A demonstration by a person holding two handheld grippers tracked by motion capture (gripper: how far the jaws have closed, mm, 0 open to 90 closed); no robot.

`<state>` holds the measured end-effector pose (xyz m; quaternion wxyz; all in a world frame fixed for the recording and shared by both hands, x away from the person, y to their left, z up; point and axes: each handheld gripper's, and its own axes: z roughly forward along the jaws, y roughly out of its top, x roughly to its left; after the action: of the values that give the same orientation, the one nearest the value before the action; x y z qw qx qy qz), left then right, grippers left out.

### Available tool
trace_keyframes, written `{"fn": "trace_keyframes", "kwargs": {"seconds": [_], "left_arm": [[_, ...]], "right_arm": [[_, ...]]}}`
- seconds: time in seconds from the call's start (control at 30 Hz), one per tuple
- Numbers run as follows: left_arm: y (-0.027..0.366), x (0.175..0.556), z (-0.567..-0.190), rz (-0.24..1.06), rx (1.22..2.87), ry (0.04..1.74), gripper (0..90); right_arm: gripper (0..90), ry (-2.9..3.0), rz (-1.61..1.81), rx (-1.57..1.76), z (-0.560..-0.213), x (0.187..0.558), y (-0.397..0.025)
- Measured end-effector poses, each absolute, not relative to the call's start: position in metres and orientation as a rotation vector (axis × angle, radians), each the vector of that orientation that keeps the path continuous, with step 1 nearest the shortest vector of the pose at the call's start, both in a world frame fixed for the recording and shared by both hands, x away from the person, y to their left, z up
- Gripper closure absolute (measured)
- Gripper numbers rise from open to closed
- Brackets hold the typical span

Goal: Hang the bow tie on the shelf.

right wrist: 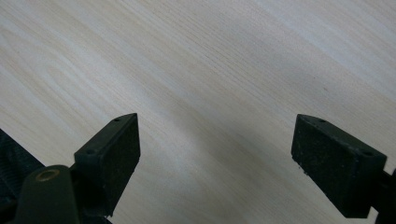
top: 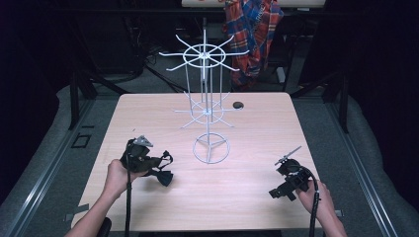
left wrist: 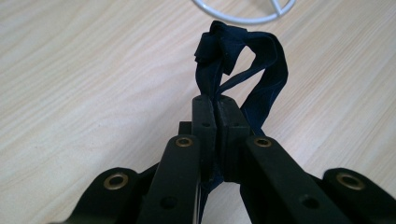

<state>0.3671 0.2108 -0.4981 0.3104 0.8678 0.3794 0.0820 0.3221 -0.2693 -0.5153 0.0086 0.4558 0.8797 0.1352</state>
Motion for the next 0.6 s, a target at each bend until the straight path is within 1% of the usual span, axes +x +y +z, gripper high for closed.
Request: {"fn": "trace_keyframes", "kwargs": {"seconds": [0.13, 0.23, 0.47, 0.6], "left_arm": [[0.218, 0.368, -0.492, 0.212, 2.243, 1.008, 87.4], [0.222, 0.37, -0.488, 0.222, 2.177, 1.008, 87.4], [0.224, 0.373, -0.481, 0.274, 2.131, 0.972, 87.3], [0.226, 0.375, -0.477, 0.282, 2.098, 0.956, 87.3]], "right_arm": [[15.3, 2.743, 0.412, 1.419, -0.514, 0.32, -0.269], [15.3, 2.747, 0.438, 1.43, -0.514, 0.32, -0.268], [15.3, 2.756, 0.411, 1.408, -0.515, 0.32, -0.268], [15.3, 2.764, 0.402, 1.392, -0.515, 0.32, -0.268]]}}
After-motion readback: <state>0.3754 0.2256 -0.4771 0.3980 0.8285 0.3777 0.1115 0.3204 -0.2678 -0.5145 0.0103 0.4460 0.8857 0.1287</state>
